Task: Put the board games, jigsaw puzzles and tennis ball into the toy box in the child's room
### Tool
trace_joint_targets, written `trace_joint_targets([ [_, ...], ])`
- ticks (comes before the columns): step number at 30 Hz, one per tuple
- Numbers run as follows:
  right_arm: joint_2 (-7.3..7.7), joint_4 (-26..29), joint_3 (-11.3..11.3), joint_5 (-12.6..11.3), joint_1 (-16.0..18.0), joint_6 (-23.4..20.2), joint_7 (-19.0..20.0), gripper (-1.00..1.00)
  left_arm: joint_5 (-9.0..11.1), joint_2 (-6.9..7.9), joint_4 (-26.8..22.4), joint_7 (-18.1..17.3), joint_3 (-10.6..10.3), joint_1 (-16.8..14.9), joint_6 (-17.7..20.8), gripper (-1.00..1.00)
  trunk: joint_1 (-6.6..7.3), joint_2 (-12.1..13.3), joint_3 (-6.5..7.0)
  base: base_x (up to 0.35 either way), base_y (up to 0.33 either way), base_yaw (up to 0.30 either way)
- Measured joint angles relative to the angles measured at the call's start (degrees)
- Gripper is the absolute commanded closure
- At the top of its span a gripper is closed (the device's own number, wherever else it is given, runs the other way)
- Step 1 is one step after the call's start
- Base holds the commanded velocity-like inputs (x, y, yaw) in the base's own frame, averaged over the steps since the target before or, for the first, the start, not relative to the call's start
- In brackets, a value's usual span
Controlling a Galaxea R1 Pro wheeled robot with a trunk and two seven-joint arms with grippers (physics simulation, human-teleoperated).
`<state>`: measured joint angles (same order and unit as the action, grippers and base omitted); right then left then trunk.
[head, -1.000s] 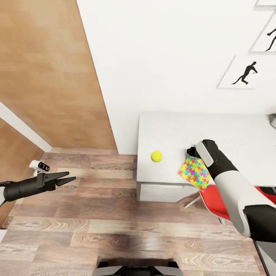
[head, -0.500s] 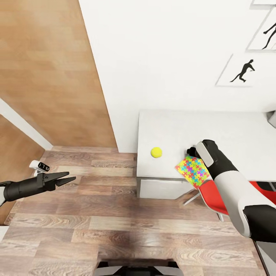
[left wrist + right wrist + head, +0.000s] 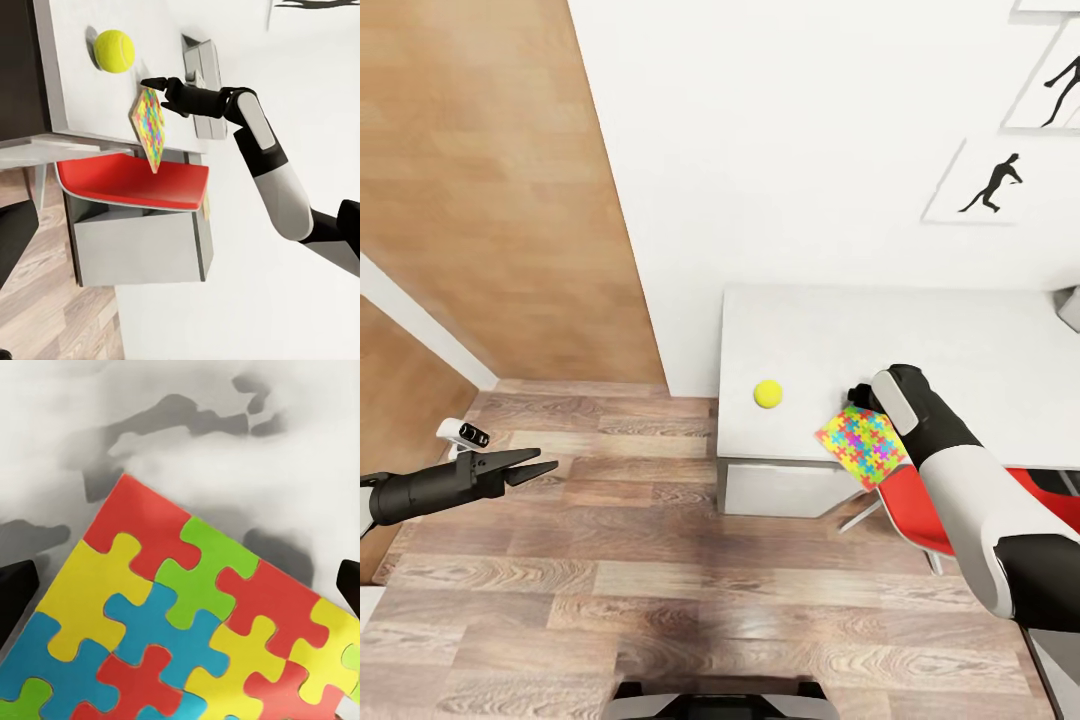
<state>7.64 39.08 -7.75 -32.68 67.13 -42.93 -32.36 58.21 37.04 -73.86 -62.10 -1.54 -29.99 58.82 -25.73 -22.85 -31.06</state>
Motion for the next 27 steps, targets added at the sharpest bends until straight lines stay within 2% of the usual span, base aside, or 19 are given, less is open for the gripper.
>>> trace_joint_targets([
  [3, 0.00, 1.7, 0.8, -0.5, 0.0, 0.0, 0.1, -1.00, 0.0, 0.00, 0.0, 0.0, 0.0, 0.0, 0.0, -1.00, -0.02, 0.0, -0.01, 0.000, 0.000, 0.000],
  [7, 0.05, 6.8, 3.7, -0.5, -0.2, -1.0, 0.1, -1.00, 0.0, 0.00, 0.0, 0.0, 0.0, 0.0, 0.0, -1.00, -0.02, 0.0, -0.01, 0.000, 0.000, 0.000],
  [12, 0.13, 13.5, 6.7, -0.6, -1.6, -4.0, 0.0, -1.00, 0.0, 0.00, 0.0, 0.0, 0.0, 0.0, 0.0, -1.00, -0.02, 0.0, -0.01, 0.000, 0.000, 0.000],
  [15, 0.13, 15.7, 7.8, -0.6, -2.2, -5.0, 0.0, -1.00, 0.0, 0.00, 0.0, 0.0, 0.0, 0.0, 0.0, -1.00, -0.02, 0.0, -0.01, 0.000, 0.000, 0.000],
  [17, 0.10, 19.4, 9.0, -0.6, -3.4, -7.2, 0.0, -1.00, 0.0, 0.00, 0.0, 0.0, 0.0, 0.0, 0.0, -1.00, -0.02, 0.0, -0.01, 0.000, 0.000, 0.000],
  [19, 0.07, 23.6, 10.7, -0.8, -5.0, -9.5, 0.1, -1.00, 0.0, 0.00, 0.0, 0.0, 0.0, 0.0, 0.0, -1.00, -0.02, 0.0, 0.00, 0.000, 0.000, 0.000],
  [21, 0.01, 28.3, 13.3, -1.1, -7.0, -12.1, 0.2, -1.00, 0.0, 0.00, 0.0, 0.0, 0.0, 0.0, 0.0, -1.00, -0.01, 0.0, 0.07, 0.000, 0.000, 0.000],
  [22, -0.01, 31.8, 15.2, -1.2, -8.4, -13.8, 0.3, -1.00, 0.0, 0.00, 0.0, 0.0, 0.0, 0.0, 0.0, -1.00, -0.01, 0.0, 0.13, 0.000, 0.000, 0.000],
  [24, -0.01, 37.0, 18.2, -1.6, -10.8, -15.7, 0.5, -1.00, 0.0, 0.00, 0.0, 0.0, 0.0, 0.0, 0.0, -1.00, -0.01, 0.0, 0.28, 0.000, 0.000, 0.000],
  [27, 0.02, 42.3, 21.0, -3.2, -14.2, -16.9, 0.9, -1.00, 0.0, 0.00, 0.0, 0.0, 0.0, 0.0, 0.0, -1.00, -0.01, 0.0, 0.54, 0.000, 0.000, 0.000],
])
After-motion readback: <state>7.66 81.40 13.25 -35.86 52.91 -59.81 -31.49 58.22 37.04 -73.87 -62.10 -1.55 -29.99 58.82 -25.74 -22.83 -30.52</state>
